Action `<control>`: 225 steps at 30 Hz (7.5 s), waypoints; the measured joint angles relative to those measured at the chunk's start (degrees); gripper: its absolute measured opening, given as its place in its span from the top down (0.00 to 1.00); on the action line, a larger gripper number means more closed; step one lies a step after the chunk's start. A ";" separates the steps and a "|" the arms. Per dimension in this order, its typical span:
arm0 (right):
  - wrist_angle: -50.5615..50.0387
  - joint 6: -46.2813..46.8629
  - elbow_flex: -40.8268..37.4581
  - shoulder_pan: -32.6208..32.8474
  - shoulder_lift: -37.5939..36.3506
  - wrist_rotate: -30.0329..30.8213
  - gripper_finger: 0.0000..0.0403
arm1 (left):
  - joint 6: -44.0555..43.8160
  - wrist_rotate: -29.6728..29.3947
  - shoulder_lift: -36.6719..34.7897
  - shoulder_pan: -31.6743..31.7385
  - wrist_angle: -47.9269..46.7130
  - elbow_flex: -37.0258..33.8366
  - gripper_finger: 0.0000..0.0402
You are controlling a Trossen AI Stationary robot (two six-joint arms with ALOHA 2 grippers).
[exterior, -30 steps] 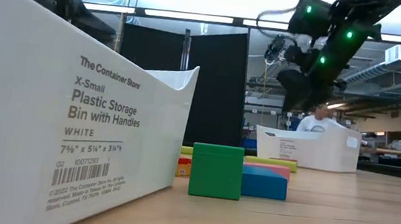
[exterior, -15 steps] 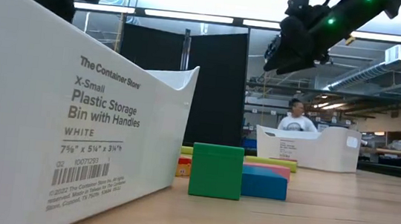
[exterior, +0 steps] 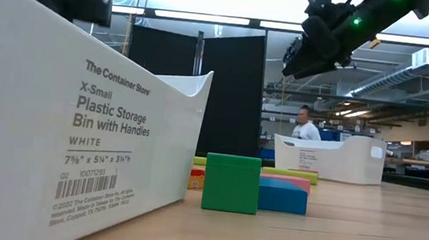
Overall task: Sort blocks by size
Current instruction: Put the yellow square block into the bottom white bin, then put the green rectangle block into the top white bin, then put the small yellow block into the bottom white bin
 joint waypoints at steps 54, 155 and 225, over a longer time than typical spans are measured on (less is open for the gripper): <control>2.14 -1.06 0.00 -0.07 0.00 -0.62 0.30 | 31.46 -4.26 -15.77 -2.24 21.25 3.89 0.65; -4.15 0.86 7.08 1.03 32.76 -22.93 0.73 | -6.39 -23.59 -22.21 -1.00 14.43 -9.40 0.39; 9.35 0.47 -6.78 -8.86 -2.65 -12.01 0.24 | -9.05 1.25 -13.55 45.79 -6.59 -10.69 0.09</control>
